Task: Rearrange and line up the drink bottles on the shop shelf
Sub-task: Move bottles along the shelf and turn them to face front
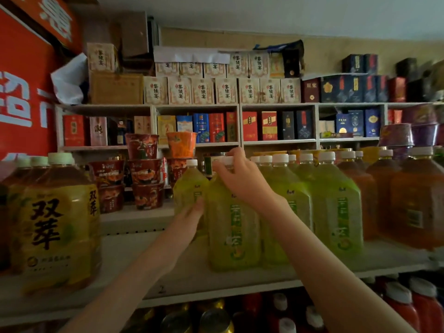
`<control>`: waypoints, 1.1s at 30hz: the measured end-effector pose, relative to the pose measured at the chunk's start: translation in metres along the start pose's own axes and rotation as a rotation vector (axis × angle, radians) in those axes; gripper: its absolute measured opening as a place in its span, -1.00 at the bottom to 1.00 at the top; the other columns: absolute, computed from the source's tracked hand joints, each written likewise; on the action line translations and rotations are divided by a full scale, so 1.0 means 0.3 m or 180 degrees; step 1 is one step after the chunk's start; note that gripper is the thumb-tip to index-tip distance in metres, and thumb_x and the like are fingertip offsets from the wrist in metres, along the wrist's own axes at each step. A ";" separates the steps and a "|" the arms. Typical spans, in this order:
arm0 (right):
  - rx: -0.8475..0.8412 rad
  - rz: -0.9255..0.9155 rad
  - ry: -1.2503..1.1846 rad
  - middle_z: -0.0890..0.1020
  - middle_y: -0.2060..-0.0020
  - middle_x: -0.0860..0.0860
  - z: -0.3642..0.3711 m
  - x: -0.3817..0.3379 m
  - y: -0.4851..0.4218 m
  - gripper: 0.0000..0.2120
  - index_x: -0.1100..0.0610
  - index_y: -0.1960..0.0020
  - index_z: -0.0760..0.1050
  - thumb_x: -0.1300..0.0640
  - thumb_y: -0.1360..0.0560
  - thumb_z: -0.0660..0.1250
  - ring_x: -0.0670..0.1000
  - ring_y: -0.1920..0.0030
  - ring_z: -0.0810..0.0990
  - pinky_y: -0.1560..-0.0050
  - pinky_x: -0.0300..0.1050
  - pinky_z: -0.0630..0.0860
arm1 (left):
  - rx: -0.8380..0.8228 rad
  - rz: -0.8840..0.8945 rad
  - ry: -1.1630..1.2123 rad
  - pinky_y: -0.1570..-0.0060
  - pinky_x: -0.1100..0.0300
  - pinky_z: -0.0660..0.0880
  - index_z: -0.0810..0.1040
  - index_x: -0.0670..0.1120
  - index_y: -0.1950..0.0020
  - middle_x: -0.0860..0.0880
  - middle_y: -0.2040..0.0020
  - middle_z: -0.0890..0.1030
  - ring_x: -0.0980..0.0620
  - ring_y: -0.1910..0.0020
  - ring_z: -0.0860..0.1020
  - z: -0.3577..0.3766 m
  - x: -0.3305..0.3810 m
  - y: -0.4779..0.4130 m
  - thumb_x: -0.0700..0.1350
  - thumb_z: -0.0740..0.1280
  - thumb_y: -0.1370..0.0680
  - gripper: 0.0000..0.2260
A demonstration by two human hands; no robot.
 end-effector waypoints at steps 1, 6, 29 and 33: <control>0.0056 -0.0051 0.0045 0.47 -0.26 0.10 -0.012 -0.006 0.018 -0.47 0.13 -0.41 0.18 -0.11 -0.56 0.20 0.04 -0.18 0.52 -0.15 0.03 0.53 | 0.0115 0.0160 -0.0081 -0.36 -0.07 0.30 0.39 0.16 -0.36 0.10 -0.34 0.46 0.01 -0.32 0.42 -0.020 0.020 -0.011 0.38 0.06 -0.45 -0.44; 0.0776 -0.0853 0.0364 0.29 -0.42 -0.11 -0.160 -0.115 0.150 -0.47 0.00 -0.47 0.15 -0.10 -0.55 0.17 -0.12 -0.39 0.27 -0.22 -0.28 0.20 | 0.0359 0.0819 -0.0378 -0.22 0.06 0.41 0.39 0.16 -0.34 0.07 -0.27 0.48 0.06 -0.22 0.46 -0.065 0.137 -0.108 0.11 0.23 -0.58 -0.67; 0.1171 -0.0754 -0.0208 0.53 0.02 -0.31 -0.303 0.130 0.279 -0.74 -0.01 -0.18 0.49 0.12 -0.50 0.32 -0.43 -0.03 0.46 0.08 -0.63 0.32 | 0.0134 0.0962 -0.0752 -0.02 -0.03 0.58 0.61 0.06 0.14 0.03 0.16 0.67 0.01 0.11 0.65 -0.017 0.250 -0.389 0.08 0.39 -0.47 -0.88; 0.1295 -0.0783 -0.0308 0.57 -0.03 -0.26 -0.307 0.158 0.309 -0.69 0.00 -0.20 0.51 0.09 -0.46 0.32 -0.40 -0.09 0.46 0.06 -0.65 0.29 | 0.1129 0.1607 -0.0737 0.02 0.20 0.51 0.55 0.09 -0.14 0.11 -0.03 0.58 0.17 -0.01 0.54 -0.122 0.273 -0.340 0.16 0.30 -0.51 -0.74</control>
Point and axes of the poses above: each hand's wrist, its own y-axis away from the middle knuckle, its own z-axis out of the palm, x = y × z, the point moved 6 cm from there along -y, towards the middle knuckle
